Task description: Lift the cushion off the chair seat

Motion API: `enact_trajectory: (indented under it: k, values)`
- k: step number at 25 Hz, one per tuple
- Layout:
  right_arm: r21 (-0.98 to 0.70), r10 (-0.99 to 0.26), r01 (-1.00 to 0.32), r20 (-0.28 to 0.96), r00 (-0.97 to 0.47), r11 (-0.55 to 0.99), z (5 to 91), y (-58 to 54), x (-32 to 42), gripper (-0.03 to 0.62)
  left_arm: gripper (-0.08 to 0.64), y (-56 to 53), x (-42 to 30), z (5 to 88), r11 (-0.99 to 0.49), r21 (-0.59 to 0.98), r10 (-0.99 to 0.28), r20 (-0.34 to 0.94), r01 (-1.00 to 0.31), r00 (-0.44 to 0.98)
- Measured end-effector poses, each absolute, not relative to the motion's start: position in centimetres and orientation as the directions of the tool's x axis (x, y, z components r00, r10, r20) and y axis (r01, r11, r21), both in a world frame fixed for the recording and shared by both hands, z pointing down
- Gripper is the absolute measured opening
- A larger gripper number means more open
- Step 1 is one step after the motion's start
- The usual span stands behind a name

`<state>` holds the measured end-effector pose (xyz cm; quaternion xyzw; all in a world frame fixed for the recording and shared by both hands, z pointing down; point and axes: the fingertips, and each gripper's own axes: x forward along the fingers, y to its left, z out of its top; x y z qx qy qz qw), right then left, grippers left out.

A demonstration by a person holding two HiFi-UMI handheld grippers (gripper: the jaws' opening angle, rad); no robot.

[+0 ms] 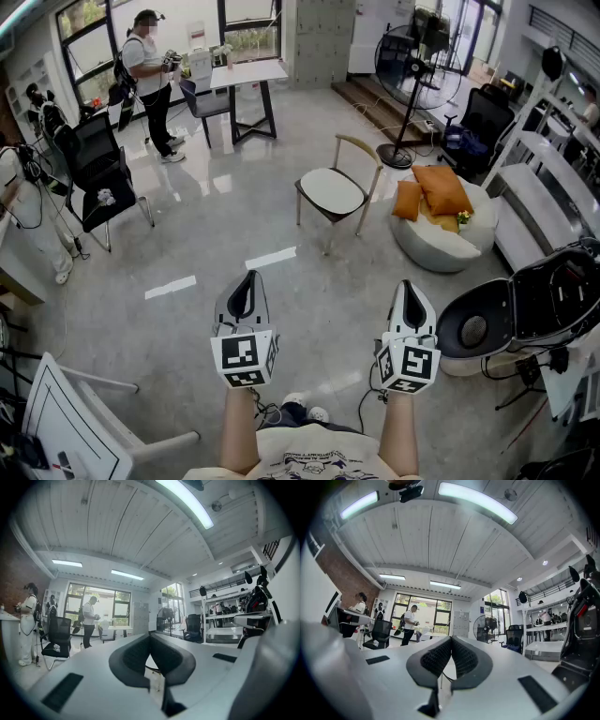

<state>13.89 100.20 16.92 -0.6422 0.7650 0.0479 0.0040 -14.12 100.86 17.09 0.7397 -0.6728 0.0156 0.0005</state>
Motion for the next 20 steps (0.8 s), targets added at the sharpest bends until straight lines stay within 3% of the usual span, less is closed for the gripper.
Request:
enact_trajectory:
  k: [20]
  values:
    - [0.053, -0.988, -0.989, -0.067, -0.142, 0.138, 17.7, 99.4, 17.5, 0.014, 0.014, 100.4, -12.2, 18.1, -0.062, -0.011, -0.997, 0.047, -0.998, 0.061]
